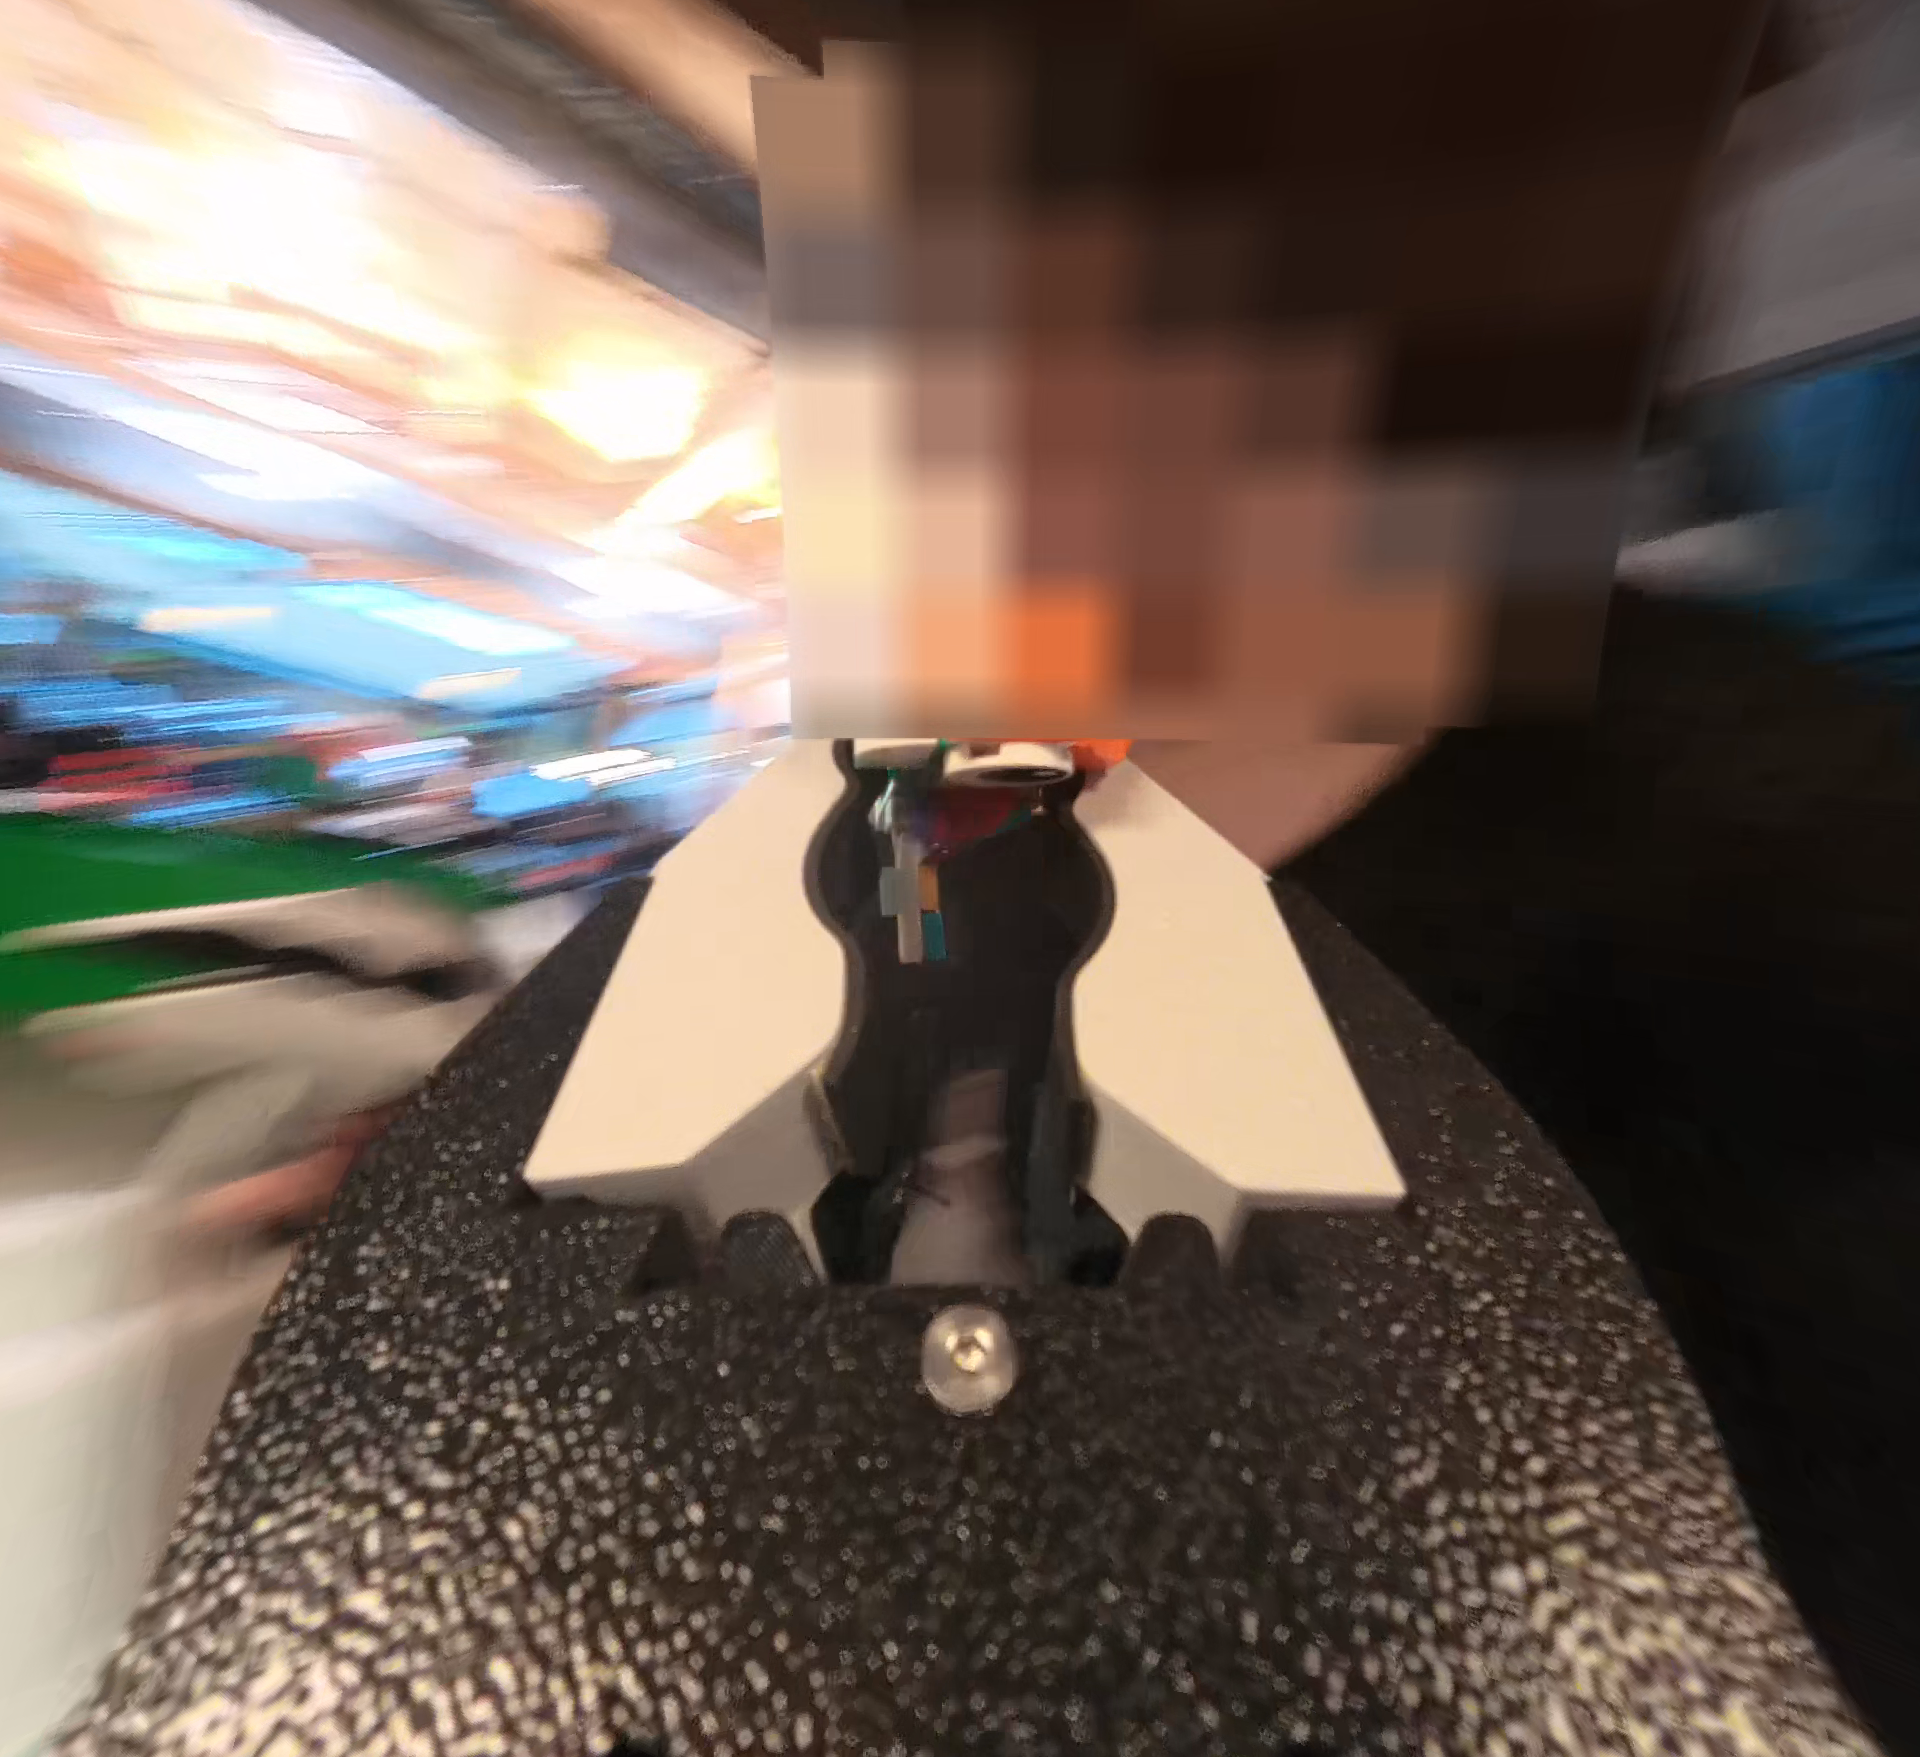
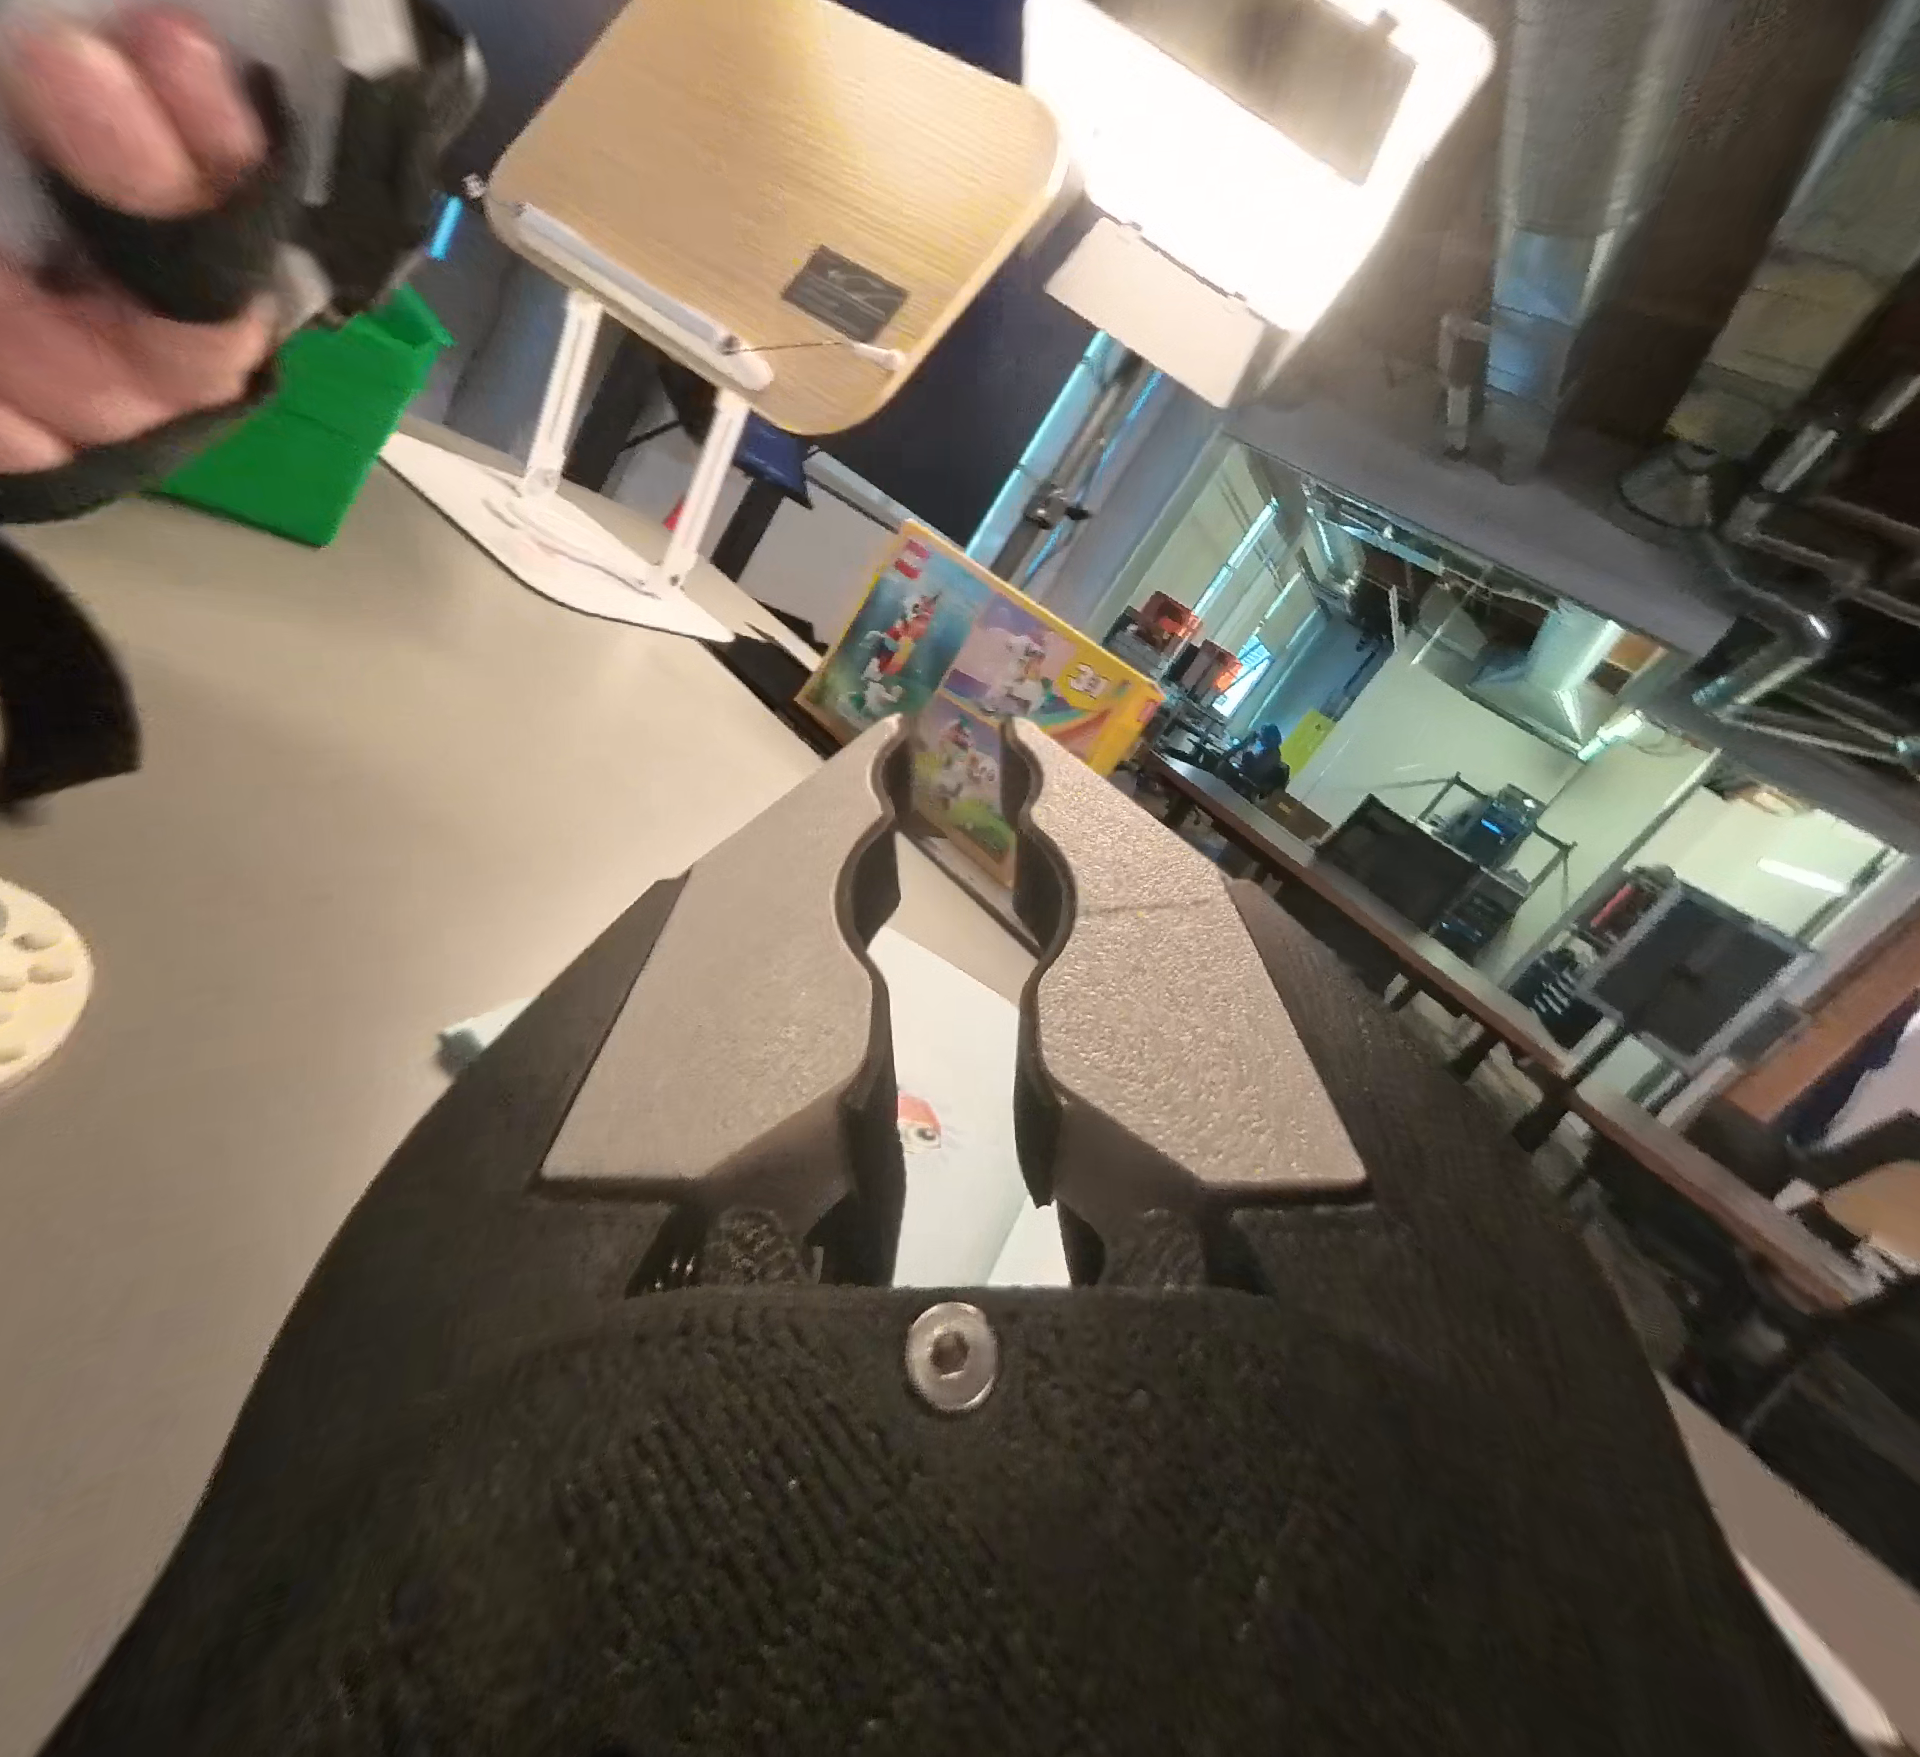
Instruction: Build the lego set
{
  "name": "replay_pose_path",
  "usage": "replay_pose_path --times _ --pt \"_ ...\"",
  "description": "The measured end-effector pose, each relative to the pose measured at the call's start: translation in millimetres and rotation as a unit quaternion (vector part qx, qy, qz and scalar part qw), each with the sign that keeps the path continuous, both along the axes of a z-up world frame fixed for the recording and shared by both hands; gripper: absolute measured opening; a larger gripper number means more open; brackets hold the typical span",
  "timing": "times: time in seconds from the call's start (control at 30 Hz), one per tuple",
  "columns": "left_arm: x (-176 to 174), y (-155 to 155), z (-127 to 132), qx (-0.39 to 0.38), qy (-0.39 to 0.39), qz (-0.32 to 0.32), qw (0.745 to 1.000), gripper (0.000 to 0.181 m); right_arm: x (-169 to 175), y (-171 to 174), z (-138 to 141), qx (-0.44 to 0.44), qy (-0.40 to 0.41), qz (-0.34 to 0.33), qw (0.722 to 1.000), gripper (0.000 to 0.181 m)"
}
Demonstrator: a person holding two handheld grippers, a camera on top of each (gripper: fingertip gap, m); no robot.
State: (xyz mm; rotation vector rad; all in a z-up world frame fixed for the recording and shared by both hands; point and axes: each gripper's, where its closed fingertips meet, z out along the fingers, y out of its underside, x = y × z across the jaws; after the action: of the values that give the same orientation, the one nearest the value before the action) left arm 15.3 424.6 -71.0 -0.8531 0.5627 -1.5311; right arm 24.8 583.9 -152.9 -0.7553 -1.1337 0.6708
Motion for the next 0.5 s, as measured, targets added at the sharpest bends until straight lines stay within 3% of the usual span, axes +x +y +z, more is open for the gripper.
replay_pose_path --times 0.1,0.2,0.27,0.33,0.37,0.43,0.5 --pt "-2.8 28.2 -19.9 -0.009 0.077 0.143 0.987 0.027 -3.2 -10.5 -6.0 0.038 -0.022 0.005 0.999 0.01" --pt "-23.5 53.8 -34.8 0.003 0.136 0.318 0.938 0.027 6.6 2.4 -3.5 0.015 -0.016 -0.012 1.0 0.008" --pt "-48.8 64.9 -36.0 0.045 0.176 0.487 0.855 0.027 18.0 21.4 -4.4 -0.008 -0.025 -0.028 0.999 0.002" --pt "-70.9 67.4 -36.0 0.07 0.213 0.602 0.766 0.027 33.1 52.7 -9.8 0.002 -0.047 -0.078 0.996 0.0" --pt "-76.7 68.8 -39.1 0.077 0.237 0.632 0.733 0.027 38.8 65.5 -16.6 0.005 -0.072 -0.091 0.993 0.0" --pt "-81.4 75.5 -48.8 0.082 0.279 0.659 0.693 0.027 43.1 81.3 -38.2 -0.02 -0.139 -0.084 0.986 0.0" --pt "-77.8 85.4 -58.8 0.077 0.297 0.655 0.691 0.027 42.3 88.5 -55.7 -0.065 -0.198 -0.075 0.975 0.0"
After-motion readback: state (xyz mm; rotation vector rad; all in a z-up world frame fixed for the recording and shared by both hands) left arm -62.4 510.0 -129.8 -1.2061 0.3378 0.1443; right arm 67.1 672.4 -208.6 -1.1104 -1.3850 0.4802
